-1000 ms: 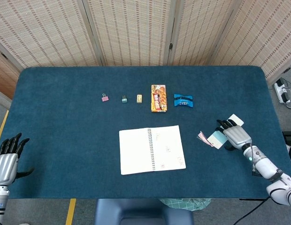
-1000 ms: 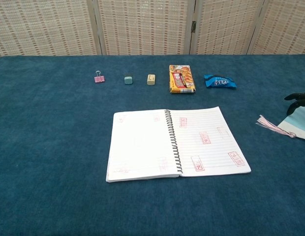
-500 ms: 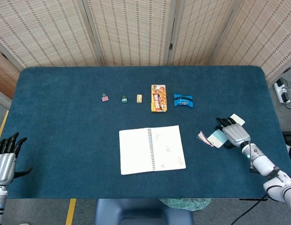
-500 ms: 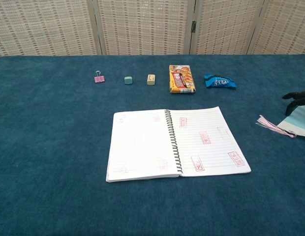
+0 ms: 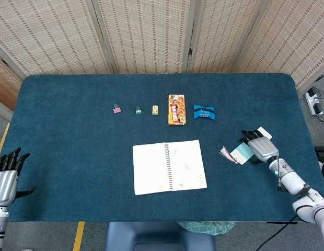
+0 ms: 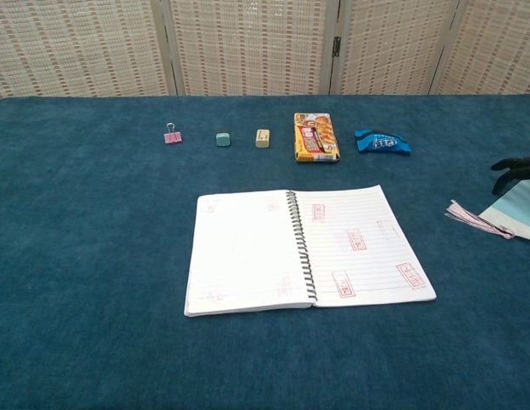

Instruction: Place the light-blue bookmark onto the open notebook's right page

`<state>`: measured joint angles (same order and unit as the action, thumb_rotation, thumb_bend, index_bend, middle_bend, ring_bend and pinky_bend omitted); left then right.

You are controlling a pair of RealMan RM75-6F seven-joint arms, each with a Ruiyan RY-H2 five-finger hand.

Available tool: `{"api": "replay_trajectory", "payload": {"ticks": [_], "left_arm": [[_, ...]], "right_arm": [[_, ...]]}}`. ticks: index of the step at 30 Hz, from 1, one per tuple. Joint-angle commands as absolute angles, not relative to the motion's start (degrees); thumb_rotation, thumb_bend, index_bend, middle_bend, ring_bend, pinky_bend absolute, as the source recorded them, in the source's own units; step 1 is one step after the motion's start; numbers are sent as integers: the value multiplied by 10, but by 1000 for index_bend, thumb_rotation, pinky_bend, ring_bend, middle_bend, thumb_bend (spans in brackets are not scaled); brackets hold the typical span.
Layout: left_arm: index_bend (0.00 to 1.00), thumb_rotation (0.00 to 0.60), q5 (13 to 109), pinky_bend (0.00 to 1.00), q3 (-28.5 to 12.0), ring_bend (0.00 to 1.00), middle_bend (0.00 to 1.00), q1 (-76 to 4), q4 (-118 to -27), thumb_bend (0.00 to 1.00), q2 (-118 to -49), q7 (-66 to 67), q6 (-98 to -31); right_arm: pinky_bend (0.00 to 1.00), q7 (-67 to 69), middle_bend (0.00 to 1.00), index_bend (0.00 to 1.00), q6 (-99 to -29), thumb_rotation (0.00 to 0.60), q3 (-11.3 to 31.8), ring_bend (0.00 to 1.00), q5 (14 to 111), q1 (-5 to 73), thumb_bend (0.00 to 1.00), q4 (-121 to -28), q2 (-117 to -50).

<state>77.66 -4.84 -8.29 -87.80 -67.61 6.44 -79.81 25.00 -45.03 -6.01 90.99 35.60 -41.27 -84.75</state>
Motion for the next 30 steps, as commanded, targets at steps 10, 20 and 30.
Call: {"api": "replay_trajectory", "payload": {"ticks": [10, 20, 30], "left_arm": [[179, 600, 790, 0, -43, 0, 8, -82, -879, 166, -675, 70, -804], [179, 600, 792, 0, -43, 0, 8, -78, -885, 166, -673, 64, -811], [178, 600, 800, 0, -40, 0, 8, -78, -890, 165, -672, 65, -813]], "right_arm": [[38, 238, 93, 511, -470, 600, -51, 57, 901, 349, 244, -427, -840], [38, 206, 92, 504, -525, 600, -27, 58, 908, 360, 241, -515, -808], [38, 159, 89, 504, -557, 600, -11, 59, 984, 437, 240, -675, -793]]}}
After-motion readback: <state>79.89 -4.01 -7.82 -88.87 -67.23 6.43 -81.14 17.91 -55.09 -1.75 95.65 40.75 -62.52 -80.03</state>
